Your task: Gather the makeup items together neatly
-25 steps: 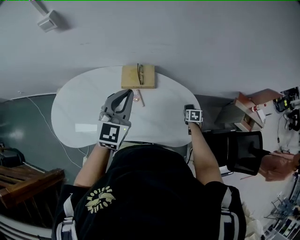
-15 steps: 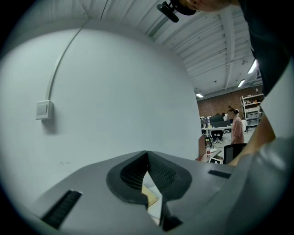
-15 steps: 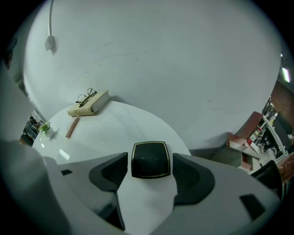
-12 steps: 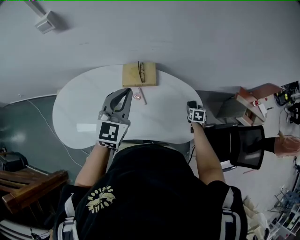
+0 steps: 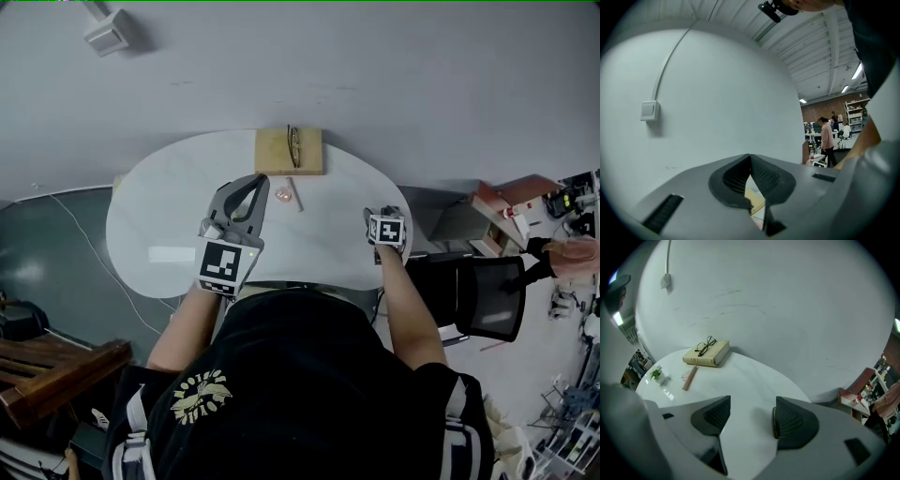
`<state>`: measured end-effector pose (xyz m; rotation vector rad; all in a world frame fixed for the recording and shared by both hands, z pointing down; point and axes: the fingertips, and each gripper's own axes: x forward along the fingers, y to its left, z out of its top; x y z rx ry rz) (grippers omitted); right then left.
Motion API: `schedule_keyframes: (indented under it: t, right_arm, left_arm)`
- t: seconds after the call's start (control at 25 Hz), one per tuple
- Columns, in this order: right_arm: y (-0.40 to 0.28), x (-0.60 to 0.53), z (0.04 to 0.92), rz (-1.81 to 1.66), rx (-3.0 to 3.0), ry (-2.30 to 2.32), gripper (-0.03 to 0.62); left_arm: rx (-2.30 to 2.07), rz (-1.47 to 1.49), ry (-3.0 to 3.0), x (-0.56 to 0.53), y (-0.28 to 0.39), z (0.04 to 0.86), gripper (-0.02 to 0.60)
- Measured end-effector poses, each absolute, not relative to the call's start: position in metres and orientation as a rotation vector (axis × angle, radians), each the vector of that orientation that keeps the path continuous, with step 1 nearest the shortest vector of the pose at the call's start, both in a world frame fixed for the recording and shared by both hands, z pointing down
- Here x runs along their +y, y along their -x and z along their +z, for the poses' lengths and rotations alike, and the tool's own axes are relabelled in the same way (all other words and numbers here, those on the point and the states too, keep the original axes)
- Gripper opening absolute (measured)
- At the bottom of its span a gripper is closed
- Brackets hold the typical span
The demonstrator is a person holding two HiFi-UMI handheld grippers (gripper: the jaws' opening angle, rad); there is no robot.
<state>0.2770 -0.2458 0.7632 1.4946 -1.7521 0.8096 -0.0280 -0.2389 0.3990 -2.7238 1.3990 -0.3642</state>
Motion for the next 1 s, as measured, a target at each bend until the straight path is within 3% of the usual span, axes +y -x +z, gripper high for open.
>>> schedule_keyframes:
  t: [1.0]
  right_arm:
    - [-0.069, -0.287, 0.786, 0.767, -1.929, -1.086, 0.295]
  left_arm:
    - [1.489, -0.331, 2.687, -0.249, 0.118, 0.395, 0.022]
